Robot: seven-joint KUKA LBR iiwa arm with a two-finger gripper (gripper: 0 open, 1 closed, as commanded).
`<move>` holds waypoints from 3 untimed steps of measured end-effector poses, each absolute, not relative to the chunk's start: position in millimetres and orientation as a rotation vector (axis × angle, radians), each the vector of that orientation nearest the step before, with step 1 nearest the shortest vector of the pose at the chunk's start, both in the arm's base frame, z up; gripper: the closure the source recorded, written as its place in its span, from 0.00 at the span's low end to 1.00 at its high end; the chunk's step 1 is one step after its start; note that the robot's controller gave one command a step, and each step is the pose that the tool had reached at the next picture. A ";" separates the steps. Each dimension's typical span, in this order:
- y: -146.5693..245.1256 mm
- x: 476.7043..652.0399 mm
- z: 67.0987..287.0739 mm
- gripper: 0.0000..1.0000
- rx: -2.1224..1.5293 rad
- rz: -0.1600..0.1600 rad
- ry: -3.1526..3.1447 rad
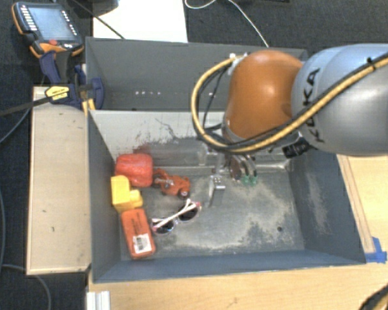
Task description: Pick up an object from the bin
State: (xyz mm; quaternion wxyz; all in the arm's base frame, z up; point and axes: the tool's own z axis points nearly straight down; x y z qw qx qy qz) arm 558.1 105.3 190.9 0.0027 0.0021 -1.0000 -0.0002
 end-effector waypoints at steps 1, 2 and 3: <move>104.6 559.9 195.6 0.00 0.001 -0.002 -3.145; 157.1 515.8 96.6 0.00 0.099 -0.003 -3.141; 171.1 538.3 70.5 1.00 0.111 -0.003 -3.145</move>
Offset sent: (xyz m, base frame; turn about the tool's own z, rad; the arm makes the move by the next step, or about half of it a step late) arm -0.0489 0.0580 -0.1075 -0.0651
